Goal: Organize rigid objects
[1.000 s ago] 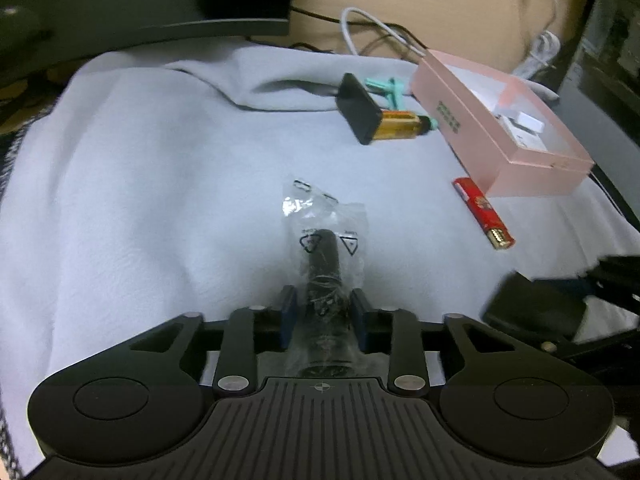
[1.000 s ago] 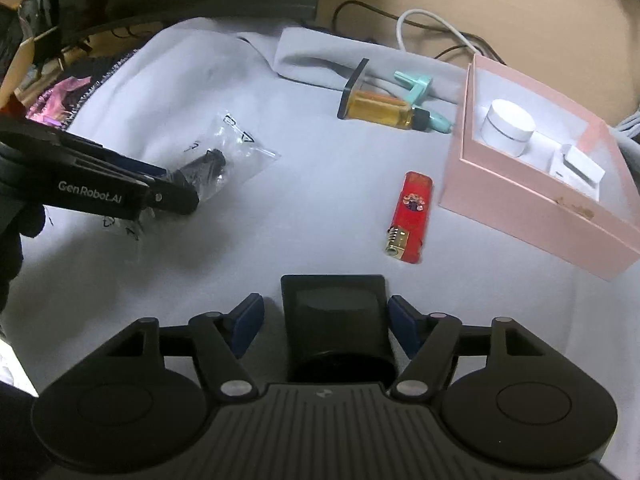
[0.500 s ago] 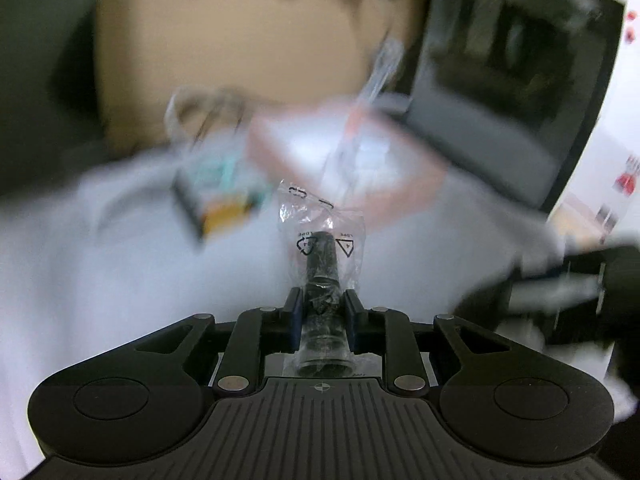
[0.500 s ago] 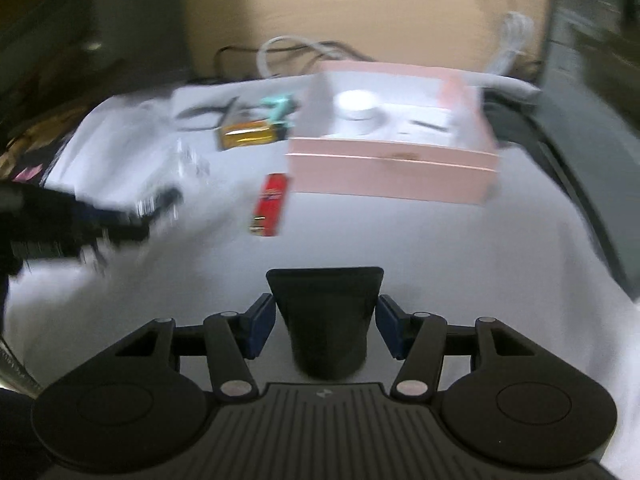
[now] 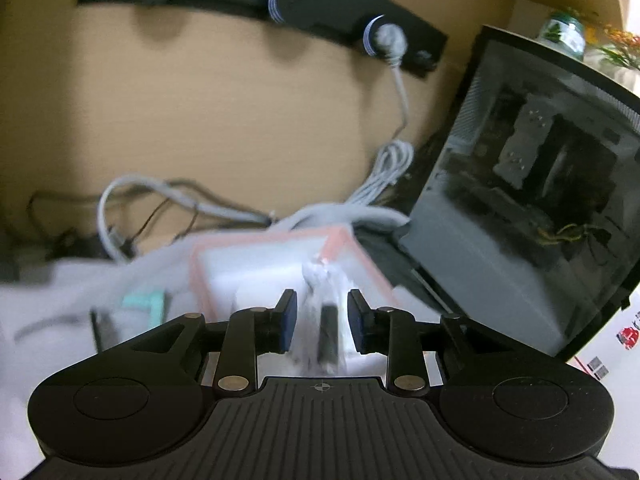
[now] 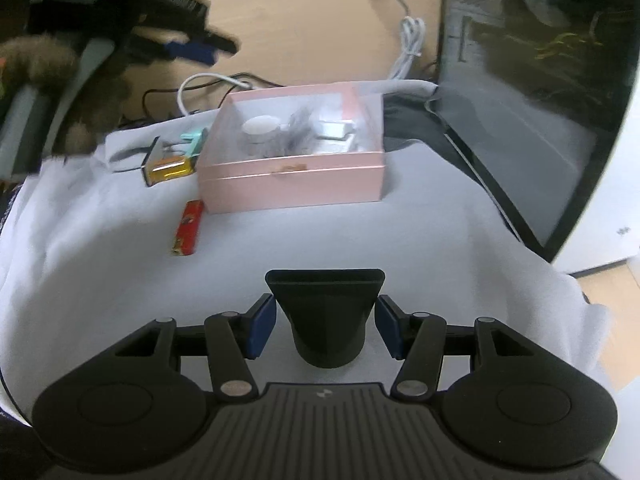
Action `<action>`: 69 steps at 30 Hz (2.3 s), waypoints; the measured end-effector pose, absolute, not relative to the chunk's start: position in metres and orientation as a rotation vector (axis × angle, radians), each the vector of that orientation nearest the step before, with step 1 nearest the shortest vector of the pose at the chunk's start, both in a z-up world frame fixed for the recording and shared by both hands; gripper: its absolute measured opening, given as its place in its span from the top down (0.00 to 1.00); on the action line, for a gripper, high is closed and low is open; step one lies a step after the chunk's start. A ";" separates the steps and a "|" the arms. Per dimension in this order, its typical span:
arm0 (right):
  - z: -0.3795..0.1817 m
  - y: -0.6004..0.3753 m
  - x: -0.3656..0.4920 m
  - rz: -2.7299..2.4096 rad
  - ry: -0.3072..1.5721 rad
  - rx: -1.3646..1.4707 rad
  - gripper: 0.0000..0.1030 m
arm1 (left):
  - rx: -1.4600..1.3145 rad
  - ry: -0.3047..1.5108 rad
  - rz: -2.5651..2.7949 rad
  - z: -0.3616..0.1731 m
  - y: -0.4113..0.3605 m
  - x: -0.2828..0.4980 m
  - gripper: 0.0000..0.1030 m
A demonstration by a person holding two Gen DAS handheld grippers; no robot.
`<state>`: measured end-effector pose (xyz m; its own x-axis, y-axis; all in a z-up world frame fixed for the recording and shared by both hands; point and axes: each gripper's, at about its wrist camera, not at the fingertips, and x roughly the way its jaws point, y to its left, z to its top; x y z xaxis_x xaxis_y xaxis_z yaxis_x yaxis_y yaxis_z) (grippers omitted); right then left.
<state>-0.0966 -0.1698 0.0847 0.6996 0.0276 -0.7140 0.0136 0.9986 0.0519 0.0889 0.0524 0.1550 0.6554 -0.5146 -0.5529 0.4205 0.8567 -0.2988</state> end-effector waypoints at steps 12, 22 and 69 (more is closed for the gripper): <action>0.121 -0.195 -0.040 0.057 0.755 0.097 0.47 | -0.224 0.846 -0.408 0.087 0.157 0.020 0.71; 0.201 -0.213 0.123 0.084 0.636 0.299 0.29 | -0.281 0.860 -0.216 0.075 0.214 0.006 0.71; 0.044 -0.101 0.000 0.164 0.846 -0.127 0.29 | -0.031 0.872 -0.290 0.058 0.177 0.052 0.89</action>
<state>-0.0002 -0.1010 0.0444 0.6516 0.0942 -0.7527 -0.1946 0.9798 -0.0459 0.0518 0.1774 0.0575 0.6064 -0.2637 -0.7502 0.2386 0.9603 -0.1447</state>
